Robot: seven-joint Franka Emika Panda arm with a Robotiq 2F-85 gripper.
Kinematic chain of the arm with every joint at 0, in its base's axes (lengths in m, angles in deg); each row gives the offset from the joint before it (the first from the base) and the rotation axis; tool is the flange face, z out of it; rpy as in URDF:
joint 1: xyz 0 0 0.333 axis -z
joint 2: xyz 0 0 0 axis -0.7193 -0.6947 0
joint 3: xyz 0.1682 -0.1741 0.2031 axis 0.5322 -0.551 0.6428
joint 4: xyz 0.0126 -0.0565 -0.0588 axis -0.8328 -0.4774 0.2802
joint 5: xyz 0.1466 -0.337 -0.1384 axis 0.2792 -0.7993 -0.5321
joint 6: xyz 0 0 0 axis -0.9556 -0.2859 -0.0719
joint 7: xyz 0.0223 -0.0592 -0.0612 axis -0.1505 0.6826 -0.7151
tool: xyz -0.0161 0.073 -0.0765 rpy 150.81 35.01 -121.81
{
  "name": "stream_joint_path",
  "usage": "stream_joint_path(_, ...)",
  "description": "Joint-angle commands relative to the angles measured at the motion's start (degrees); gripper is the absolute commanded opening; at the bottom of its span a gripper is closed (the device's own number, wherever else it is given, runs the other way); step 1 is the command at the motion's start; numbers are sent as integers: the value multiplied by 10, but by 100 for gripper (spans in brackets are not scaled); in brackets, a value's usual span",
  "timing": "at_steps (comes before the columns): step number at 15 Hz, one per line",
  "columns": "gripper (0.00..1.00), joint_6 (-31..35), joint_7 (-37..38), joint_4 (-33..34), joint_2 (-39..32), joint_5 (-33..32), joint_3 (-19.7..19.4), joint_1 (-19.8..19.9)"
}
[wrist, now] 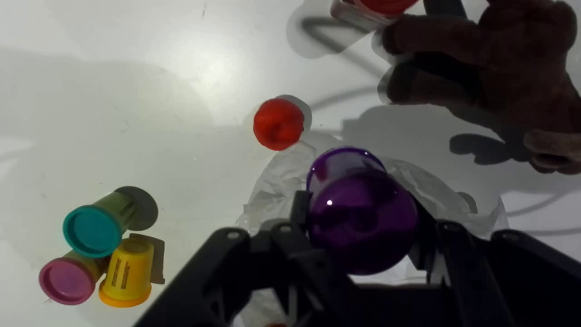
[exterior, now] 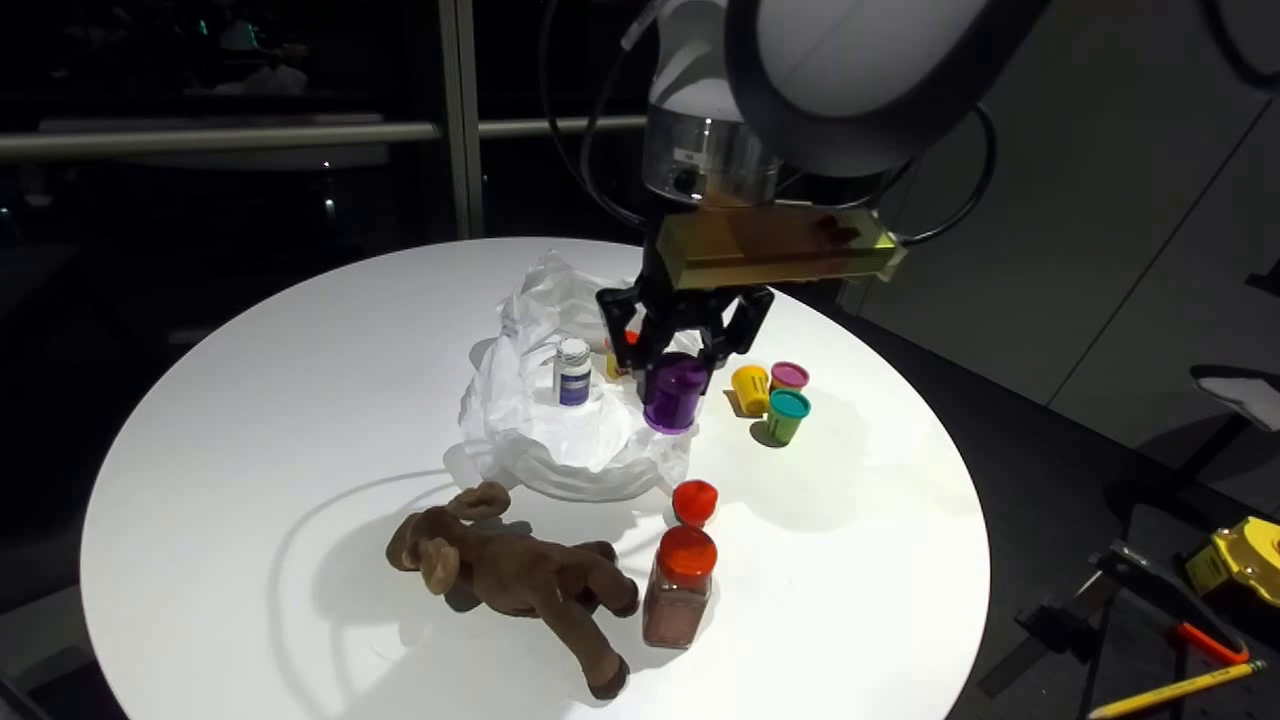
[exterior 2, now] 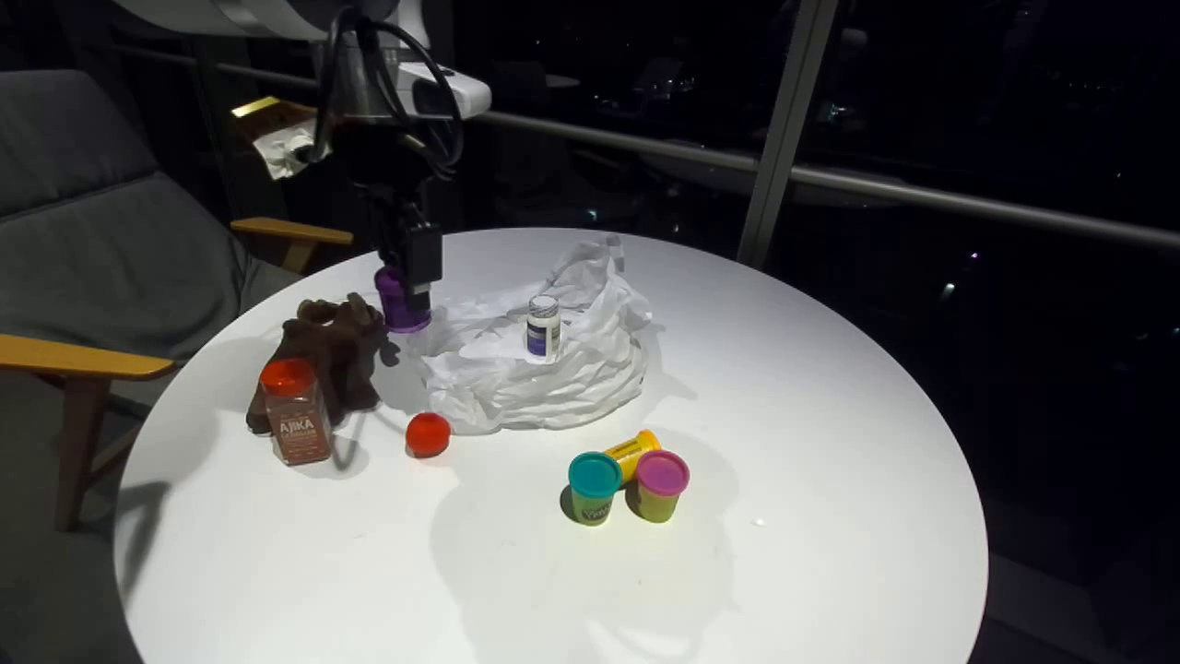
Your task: Pick the objects on the table and put them in the plastic bag
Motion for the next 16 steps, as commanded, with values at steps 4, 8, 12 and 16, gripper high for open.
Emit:
stream_joint_path(4, 24, 58, 98, 177, -185, -4, -27, 1)
stream_joint_path(8, 24, 78, 128, 220, -247, 7, -53, 5)
stream_joint_path(12, 24, 106, 140, 208, -249, 7, -71, 9)
stream_joint_path(16, 24, 124, 142, 201, -248, 9, -82, 14)
